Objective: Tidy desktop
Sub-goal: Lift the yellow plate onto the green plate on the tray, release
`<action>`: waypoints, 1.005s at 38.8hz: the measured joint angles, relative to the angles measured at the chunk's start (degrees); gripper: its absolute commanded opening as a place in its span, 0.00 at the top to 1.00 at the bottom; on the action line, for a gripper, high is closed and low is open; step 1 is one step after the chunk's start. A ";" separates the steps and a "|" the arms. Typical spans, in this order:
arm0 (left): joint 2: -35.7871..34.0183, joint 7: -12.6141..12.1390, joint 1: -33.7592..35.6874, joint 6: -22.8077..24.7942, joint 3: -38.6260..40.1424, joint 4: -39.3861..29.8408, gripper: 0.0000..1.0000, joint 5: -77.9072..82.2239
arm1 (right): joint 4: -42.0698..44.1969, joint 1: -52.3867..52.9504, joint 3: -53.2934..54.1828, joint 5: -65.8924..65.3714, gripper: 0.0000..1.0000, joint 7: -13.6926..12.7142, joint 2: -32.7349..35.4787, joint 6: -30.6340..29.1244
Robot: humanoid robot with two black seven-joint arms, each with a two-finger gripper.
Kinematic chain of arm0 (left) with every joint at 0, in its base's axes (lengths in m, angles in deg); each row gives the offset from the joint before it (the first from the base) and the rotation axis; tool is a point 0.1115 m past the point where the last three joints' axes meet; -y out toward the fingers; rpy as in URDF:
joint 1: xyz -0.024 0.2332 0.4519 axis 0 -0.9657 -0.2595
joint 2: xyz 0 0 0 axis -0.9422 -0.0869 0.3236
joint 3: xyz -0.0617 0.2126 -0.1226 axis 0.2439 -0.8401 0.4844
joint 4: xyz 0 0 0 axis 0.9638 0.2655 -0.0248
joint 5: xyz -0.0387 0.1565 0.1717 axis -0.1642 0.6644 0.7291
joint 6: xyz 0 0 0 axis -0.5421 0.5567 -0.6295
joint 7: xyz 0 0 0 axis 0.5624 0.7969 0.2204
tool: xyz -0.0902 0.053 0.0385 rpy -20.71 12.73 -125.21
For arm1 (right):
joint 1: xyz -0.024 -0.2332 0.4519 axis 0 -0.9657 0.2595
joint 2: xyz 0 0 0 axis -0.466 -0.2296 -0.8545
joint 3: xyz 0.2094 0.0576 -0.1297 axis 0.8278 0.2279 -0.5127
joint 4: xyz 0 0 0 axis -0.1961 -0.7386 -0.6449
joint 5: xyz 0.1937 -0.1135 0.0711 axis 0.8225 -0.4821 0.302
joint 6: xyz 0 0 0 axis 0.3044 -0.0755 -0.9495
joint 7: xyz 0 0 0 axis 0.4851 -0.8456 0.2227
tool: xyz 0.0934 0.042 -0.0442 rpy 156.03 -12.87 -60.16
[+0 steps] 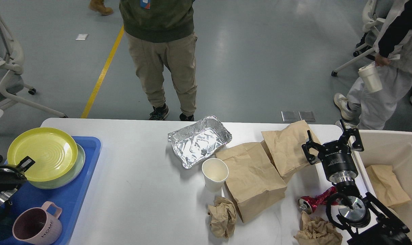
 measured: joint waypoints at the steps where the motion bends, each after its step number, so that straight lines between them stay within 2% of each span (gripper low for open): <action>1: 0.13 -0.01 -0.28 -0.05 0.07 0.41 0.95 -0.02 | 0.00 0.00 0.00 0.00 0.00 0.00 0.00 0.00; 3: 0.75 -0.03 -0.97 -0.14 0.64 1.09 0.90 -0.10 | 0.00 0.00 0.00 0.00 0.00 0.00 0.00 0.00; 6: 1.07 -0.02 -1.62 -0.17 1.39 1.35 0.68 -0.17 | 0.00 0.00 0.00 0.00 0.00 0.00 0.00 0.02; 9: 1.14 0.17 -2.14 -0.17 1.62 1.42 0.56 -0.19 | -0.01 0.00 0.00 0.00 0.00 0.00 0.00 0.02; 10: 1.15 0.23 -2.28 -0.17 1.67 1.43 0.43 -0.19 | -0.01 0.00 0.00 0.00 0.00 0.00 0.00 0.02; 12: 1.21 0.24 -2.46 -0.05 1.72 1.43 0.26 -0.19 | -0.01 0.00 0.00 0.00 0.00 0.00 0.00 0.02; 14: 1.27 0.11 -2.46 0.10 1.73 1.43 0.12 -0.19 | 0.00 0.00 0.00 0.00 0.00 0.00 0.00 0.02; 15: 1.29 0.03 -2.46 0.16 1.73 1.43 0.08 -0.19 | -0.01 0.00 0.00 0.00 0.00 0.00 0.00 0.02; 31: 0.53 -0.58 -1.55 0.30 1.02 1.36 0.05 -0.11 | -0.01 0.00 0.00 0.00 0.00 0.00 0.00 0.01; 39: -4.12 -1.98 3.51 0.69 1.06 0.37 0.05 0.15 | -0.01 0.00 -0.01 0.00 0.00 0.00 0.02 -0.01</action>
